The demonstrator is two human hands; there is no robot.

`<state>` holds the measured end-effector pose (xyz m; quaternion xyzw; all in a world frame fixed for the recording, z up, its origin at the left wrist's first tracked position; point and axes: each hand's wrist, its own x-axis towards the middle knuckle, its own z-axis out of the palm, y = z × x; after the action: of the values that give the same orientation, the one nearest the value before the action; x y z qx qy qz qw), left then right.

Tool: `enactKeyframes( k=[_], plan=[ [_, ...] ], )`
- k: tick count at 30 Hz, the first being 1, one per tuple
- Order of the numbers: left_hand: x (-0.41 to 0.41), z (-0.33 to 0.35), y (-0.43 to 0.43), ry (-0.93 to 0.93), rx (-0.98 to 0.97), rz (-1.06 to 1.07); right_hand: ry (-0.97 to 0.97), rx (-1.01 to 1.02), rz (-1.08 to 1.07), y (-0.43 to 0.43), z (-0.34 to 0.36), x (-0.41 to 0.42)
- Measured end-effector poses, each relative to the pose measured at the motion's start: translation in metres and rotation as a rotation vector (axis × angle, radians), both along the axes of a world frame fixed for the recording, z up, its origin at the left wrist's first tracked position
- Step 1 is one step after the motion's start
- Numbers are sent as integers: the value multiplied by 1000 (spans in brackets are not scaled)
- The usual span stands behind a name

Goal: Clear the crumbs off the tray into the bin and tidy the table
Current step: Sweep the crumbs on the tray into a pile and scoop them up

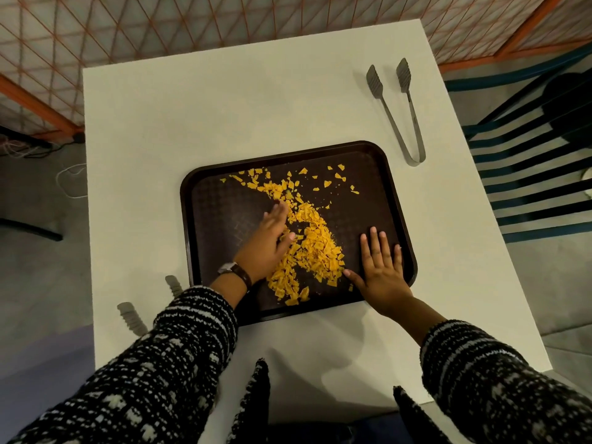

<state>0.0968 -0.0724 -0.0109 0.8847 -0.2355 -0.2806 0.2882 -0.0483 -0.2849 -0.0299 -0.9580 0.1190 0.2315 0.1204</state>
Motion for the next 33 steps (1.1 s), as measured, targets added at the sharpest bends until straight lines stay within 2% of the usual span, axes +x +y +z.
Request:
enactKeyframes(
  k=[2, 5, 7, 10, 15, 22, 23, 25, 28, 30, 33],
  plan=[
    [-2, -1, 2, 1, -69, 19, -13, -4, -3, 0, -1, 0],
    [15, -2, 14, -100, -131, 178, -16, -7, -1, 0, -2, 0],
    [34, -6, 23, -160, -47, 288, -26, -14, -3, 0, -3, -1],
    [59, -13, 33, -153, 123, 389, -33, -19, -3, 1, -3, -1],
    [64, -19, 27, -171, 139, 228, -26, -17, 1, 0, -2, 0],
    [21, -14, 2, -214, 20, -186, -41, -9, -7, 0, -2, -1],
    [21, -16, 5, -238, 15, -151, -44, -13, -7, 0, -3, -1],
    [29, -21, 16, -270, 50, 62, -45, -18, -4, 0, -4, -2],
    [47, -22, 38, -254, 216, 389, -53, -25, -6, 0, -5, -3],
    [56, -22, 47, -206, 259, 471, -48, -28, -1, 0, -5, -2],
    [66, -23, 47, -166, 274, 449, -41, -29, 3, 0, -6, -3]
  ],
)
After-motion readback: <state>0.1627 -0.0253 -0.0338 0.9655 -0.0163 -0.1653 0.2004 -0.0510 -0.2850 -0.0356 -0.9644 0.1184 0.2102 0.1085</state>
